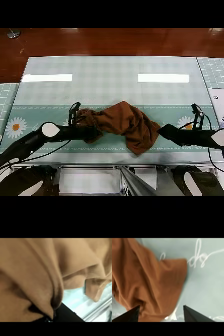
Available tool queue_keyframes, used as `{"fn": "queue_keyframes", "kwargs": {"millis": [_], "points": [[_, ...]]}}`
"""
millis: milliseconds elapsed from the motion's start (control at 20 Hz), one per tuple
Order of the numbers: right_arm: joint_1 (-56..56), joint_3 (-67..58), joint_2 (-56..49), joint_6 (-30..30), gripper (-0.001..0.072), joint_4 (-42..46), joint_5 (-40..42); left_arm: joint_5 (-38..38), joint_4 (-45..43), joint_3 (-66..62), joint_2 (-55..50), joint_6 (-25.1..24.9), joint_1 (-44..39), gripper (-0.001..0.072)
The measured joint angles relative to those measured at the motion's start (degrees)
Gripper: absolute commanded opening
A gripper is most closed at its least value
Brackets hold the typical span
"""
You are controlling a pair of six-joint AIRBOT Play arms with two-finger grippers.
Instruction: Fold the shirts.
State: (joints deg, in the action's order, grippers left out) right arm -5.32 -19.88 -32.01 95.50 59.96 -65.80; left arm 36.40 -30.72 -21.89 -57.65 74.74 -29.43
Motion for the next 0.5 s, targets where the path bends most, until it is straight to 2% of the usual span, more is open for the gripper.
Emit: {"fn": "queue_keyframes", "kwargs": {"millis": [250, 500], "points": [[10.01, 2.89, -0.52, 3.52, 0.0619, -0.04, -1.99, 2.43, 0.24, -2.25, -0.81, -3.91, 4.39, 0.0027], [21.09, 3.91, -6.05, 7.21, 0.0619, -2.95, 5.68, 3.04, 0.28, -2.75, -0.94, -4.96, 5.86, 0.0027]]}}
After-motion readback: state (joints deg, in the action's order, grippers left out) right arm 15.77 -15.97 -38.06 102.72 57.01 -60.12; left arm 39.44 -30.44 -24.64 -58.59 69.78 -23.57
